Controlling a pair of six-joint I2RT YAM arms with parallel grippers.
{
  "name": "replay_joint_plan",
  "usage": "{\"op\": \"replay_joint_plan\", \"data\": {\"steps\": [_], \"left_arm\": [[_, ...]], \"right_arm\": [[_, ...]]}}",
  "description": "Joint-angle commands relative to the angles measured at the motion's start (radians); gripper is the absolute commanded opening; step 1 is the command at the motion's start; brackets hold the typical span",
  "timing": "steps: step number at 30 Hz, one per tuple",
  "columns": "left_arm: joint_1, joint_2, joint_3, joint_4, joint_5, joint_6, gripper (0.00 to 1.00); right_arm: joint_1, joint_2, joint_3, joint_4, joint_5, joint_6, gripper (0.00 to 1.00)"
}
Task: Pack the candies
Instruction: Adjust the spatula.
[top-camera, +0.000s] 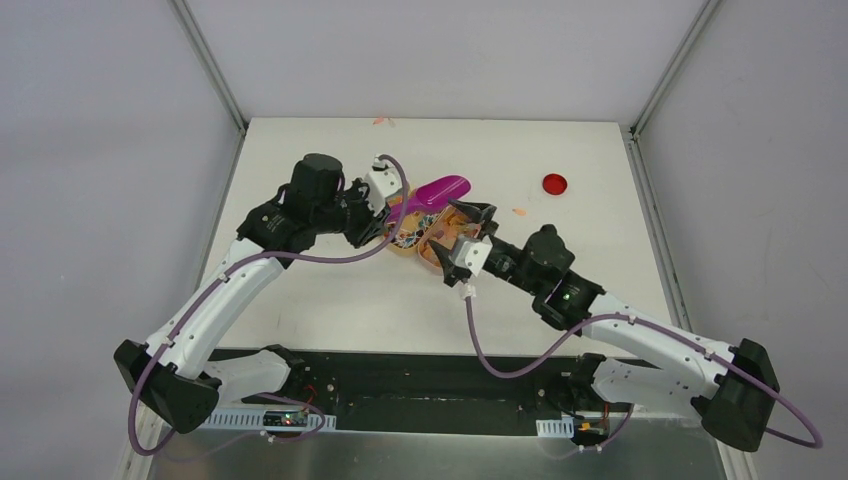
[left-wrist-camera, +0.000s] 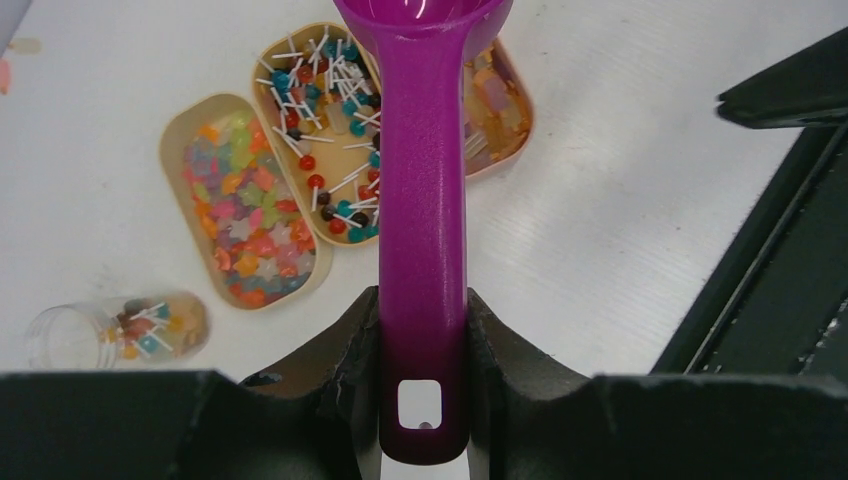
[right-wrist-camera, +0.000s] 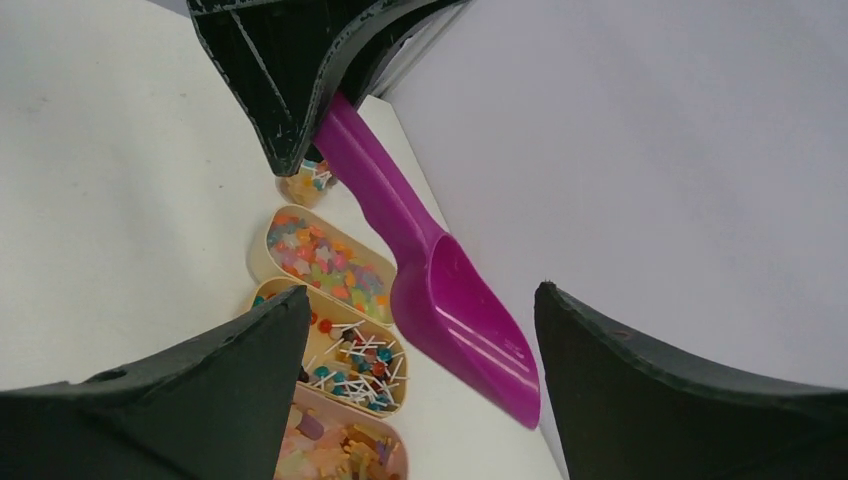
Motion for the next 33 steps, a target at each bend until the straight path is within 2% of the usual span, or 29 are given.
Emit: {"op": "replay_joint_plan", "data": {"steps": [1, 5, 16, 23, 30, 33], "left_arm": [[-0.011, -0.029, -0.007, 0.061, 0.142, -0.093, 0.0], [-0.018, -0.034, -0.002, 0.057, 0.177, -0.137, 0.0], [-0.018, -0.101, -0.002, 0.056, 0.183, -0.166, 0.0], [-0.018, -0.14, -0.005, 0.093, 0.256, -0.225, 0.0], [-0.018, -0.178, -0.033, 0.186, 0.279, -0.321, 0.0], [-0.018, -0.197, -0.048, 0.219, 0.248, -0.352, 0.0]], "right_arm": [[-0.002, 0.044, 0.105, -0.02, -0.068, -0.168, 0.8], [0.008, 0.106, 0.175, -0.075, -0.1, -0.198, 0.68], [0.083, 0.245, 0.263, -0.137, 0.036, -0.247, 0.54], [0.121, 0.262, 0.24, -0.078, 0.116, -0.27, 0.3], [0.135, 0.256, 0.199, 0.023, 0.112, -0.236, 0.02], [0.137, 0.251, 0.175, 0.065, 0.1, -0.222, 0.0]]}}
